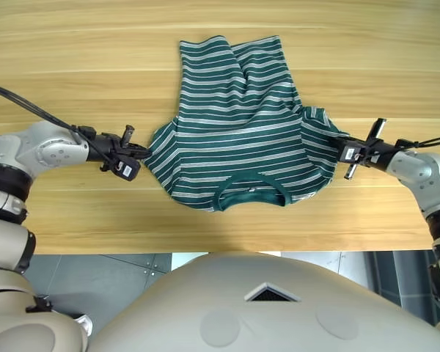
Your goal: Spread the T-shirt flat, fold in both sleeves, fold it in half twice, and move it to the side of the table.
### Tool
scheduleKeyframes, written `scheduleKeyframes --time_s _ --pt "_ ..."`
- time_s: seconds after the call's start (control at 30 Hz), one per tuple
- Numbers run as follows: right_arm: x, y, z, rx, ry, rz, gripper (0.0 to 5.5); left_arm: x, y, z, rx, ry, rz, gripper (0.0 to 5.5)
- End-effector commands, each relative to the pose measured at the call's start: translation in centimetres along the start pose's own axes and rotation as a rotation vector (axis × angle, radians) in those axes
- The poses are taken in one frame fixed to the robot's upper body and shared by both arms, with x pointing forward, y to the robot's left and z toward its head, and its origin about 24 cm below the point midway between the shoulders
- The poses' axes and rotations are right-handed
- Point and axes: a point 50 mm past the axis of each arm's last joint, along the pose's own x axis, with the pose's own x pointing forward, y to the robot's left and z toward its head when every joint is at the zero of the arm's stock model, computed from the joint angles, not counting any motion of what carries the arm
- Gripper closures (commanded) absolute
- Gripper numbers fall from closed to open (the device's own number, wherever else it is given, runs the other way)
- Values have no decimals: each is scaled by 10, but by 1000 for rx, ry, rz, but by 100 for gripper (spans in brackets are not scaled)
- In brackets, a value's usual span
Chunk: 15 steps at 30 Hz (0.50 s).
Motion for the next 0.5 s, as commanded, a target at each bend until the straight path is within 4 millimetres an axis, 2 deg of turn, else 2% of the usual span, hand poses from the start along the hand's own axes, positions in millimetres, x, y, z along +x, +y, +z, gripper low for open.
scheduleKeyframes --time_s 0.03,0.27,0.43,0.5 --pt "-13 74 -39 102 232 284 547 23 -98 23 -124 -30 -441 550" --pt "-31 81 -22 173 58 268 547 33 -125 46 -204 -90 -459 550" --pt "-44 83 2 197 -103 288 547 27 -131 47 -250 -89 -449 550" --pt "-48 84 5 206 -119 296 547 24 -134 50 -263 -97 -460 550"
